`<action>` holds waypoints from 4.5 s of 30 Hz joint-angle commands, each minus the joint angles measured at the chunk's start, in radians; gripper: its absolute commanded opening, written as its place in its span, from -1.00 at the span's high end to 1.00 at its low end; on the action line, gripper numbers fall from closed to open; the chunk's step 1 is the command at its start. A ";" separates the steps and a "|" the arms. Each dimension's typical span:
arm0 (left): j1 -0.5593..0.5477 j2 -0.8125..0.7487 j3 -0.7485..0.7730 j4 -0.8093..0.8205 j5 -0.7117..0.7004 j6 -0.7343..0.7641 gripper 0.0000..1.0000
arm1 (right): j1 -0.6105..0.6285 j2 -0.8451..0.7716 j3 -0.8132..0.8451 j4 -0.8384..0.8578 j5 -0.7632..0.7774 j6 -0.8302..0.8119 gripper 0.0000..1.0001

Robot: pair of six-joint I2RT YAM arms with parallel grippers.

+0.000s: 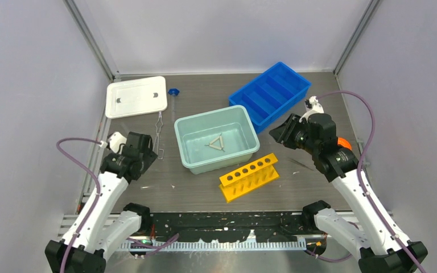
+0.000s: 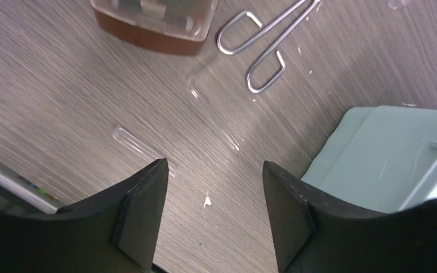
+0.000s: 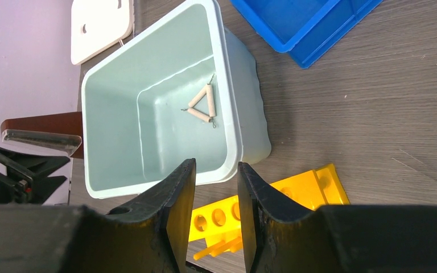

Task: Organize the chemistry lab equipment

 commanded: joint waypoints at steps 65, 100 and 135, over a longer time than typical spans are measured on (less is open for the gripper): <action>0.015 0.462 -0.179 0.263 0.017 -0.493 0.19 | 0.006 -0.031 0.051 -0.016 0.140 -0.102 0.21; 0.015 0.389 -0.230 0.142 0.057 -0.558 0.83 | 0.005 -0.051 0.145 -0.037 0.087 -0.050 0.22; 0.013 -0.150 -0.005 0.261 0.207 -0.043 1.00 | 0.161 0.196 0.253 0.102 -0.014 0.110 0.23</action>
